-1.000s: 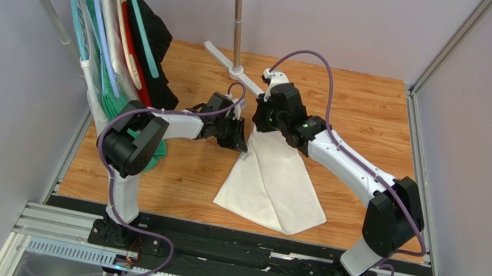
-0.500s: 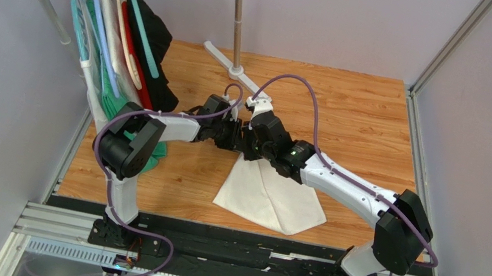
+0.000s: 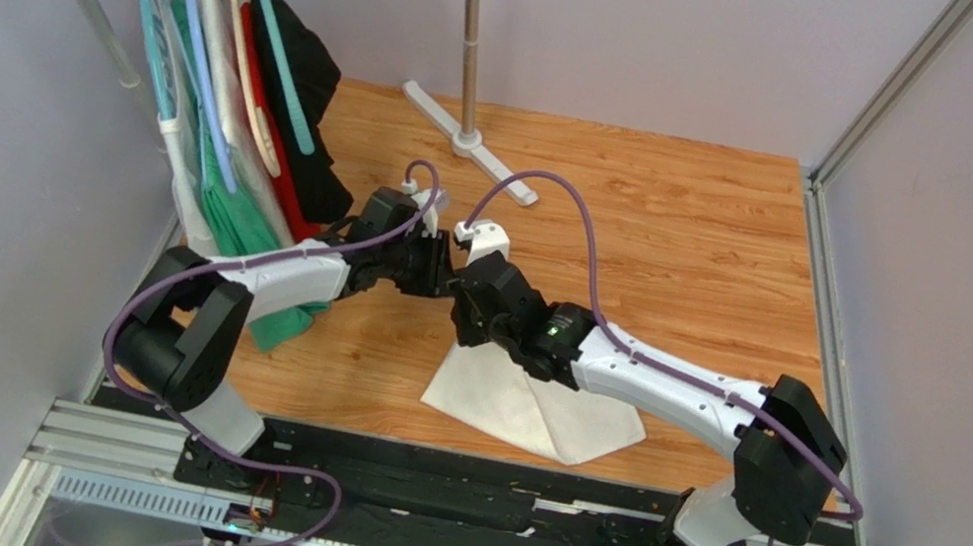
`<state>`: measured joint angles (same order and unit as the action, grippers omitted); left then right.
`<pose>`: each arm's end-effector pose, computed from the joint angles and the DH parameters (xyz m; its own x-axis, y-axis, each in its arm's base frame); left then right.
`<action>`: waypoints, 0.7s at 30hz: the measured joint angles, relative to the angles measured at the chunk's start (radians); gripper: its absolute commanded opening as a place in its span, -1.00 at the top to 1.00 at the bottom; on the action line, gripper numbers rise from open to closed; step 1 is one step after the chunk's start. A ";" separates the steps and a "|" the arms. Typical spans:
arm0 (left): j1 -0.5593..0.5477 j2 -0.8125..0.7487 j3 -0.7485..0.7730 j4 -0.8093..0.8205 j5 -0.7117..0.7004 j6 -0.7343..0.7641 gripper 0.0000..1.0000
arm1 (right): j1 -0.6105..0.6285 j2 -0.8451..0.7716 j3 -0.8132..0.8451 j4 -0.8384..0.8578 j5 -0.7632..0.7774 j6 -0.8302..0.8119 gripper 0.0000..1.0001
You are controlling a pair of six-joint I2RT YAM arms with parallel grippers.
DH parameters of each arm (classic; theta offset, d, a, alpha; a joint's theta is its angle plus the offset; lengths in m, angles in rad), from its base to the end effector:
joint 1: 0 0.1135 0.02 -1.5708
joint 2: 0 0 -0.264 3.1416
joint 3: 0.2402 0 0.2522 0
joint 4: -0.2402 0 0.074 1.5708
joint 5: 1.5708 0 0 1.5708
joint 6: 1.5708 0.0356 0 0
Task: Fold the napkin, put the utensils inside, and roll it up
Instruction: Fold the napkin
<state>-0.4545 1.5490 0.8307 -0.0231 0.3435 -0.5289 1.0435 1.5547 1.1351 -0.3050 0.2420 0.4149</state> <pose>0.2800 -0.1501 0.1888 -0.8450 -0.1159 -0.5220 0.2434 0.7858 -0.5685 0.1811 0.2940 0.2605 -0.6070 -0.2648 -0.7493 -0.5507 0.8199 0.1565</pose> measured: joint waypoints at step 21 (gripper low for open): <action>0.010 -0.059 -0.059 -0.047 -0.010 0.001 0.26 | 0.126 0.193 -0.034 0.053 0.040 0.017 1.00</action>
<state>-0.4450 1.4899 0.7719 -0.0700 0.3336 -0.5282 1.1690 1.7477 1.1011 -0.2520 0.2821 0.4320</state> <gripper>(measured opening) 0.368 0.015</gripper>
